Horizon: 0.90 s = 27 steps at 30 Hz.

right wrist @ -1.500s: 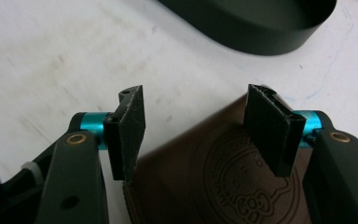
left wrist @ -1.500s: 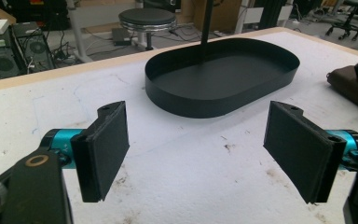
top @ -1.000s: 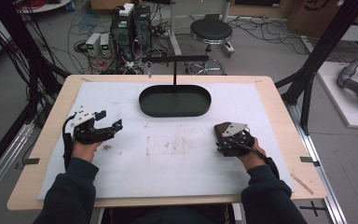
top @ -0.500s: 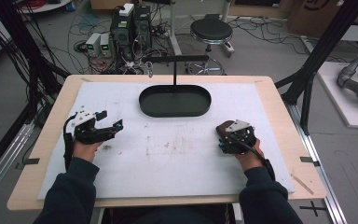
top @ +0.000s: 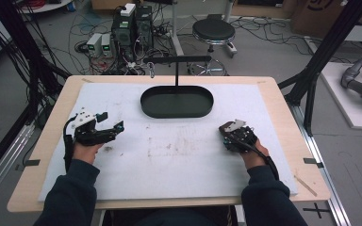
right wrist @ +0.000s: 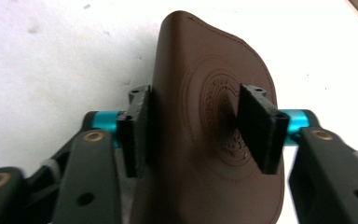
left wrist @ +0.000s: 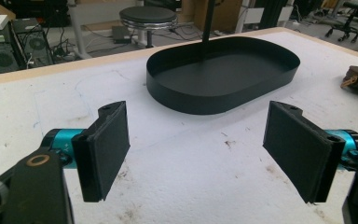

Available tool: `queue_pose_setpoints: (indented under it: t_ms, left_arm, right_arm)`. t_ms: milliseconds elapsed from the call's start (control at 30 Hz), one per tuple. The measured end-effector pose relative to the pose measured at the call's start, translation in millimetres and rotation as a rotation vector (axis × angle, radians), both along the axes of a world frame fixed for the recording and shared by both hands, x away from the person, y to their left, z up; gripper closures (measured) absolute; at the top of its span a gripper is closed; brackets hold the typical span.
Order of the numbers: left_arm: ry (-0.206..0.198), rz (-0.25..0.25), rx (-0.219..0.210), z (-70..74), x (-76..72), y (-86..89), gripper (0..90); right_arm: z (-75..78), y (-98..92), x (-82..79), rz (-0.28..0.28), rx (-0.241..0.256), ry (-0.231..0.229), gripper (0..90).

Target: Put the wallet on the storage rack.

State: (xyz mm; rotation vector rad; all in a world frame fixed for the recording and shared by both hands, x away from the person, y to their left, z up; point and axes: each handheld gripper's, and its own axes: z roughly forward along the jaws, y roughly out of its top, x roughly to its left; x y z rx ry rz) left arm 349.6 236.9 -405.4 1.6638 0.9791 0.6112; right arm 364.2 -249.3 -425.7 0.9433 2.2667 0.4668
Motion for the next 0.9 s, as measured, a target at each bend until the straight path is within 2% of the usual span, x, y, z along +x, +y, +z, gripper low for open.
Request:
queue_pose_setpoints:
  t_ms: [67, 200, 267, 367, 400, 433, 467, 600, 667, 767, 833, 900]
  left_arm:
    - [-0.001, -0.002, 0.002, -0.4, 0.2, -0.4, 22.3]
    - [0.003, -0.003, 0.001, -0.8, 0.7, -0.6, 22.2]
    - [0.003, 0.001, 0.0, -1.0, 1.0, -0.3, 22.2]
    - [0.004, -0.001, 0.0, -1.2, 1.3, 0.0, 22.3]
    - [0.004, -0.001, 0.0, -1.2, 1.3, 0.0, 22.2]
    - [0.004, 0.0, 0.003, -1.1, 1.3, 0.1, 22.2]
    - [0.003, 0.0, 0.0, -1.2, 1.2, -0.5, 22.3]
    - [0.003, -0.005, 0.002, -1.2, 1.2, -1.2, 22.8]
    - [0.004, -0.003, 0.003, -1.3, 1.1, -1.5, 22.8]
    - [0.005, -0.006, 0.002, -1.1, 0.8, -1.5, 22.8]
    - [0.003, -0.005, 0.003, -0.9, 0.7, -1.4, 22.9]
    - [0.004, -0.005, 0.003, -0.9, 0.6, -1.4, 23.0]
  right_arm:
    - [3.9, -4.5, -1.0, 0.006, 0.037, 0.008, 53.1]
    - [13.1, -19.2, -0.7, 0.024, 0.153, 0.03, 57.3]
    - [18.3, -25.9, -1.0, 0.028, 0.22, 0.04, 60.1]
    - [28.1, -35.9, -1.3, 0.024, 0.345, 0.057, 64.3]
    - [28.1, -35.9, -1.3, 0.024, 0.345, 0.057, 64.3]
    - [30.9, -39.3, -1.4, 0.022, 0.388, 0.066, 65.3]
    - [34.2, -43.7, -1.9, 0.03, 0.459, 0.081, 66.5]
    - [37.3, -45.5, -2.6, 0.078, 0.56, 0.129, 67.3]
    - [37.5, -44.4, -2.1, 0.117, 0.6, 0.161, 67.1]
    - [35.2, -44.1, -0.1, 0.101, 0.605, 0.167, 66.2]
    - [34.9, -48.1, 1.7, 0.062, 0.63, 0.146, 66.0]
    - [35.9, -52.2, 1.9, 0.029, 0.626, 0.115, 65.9]
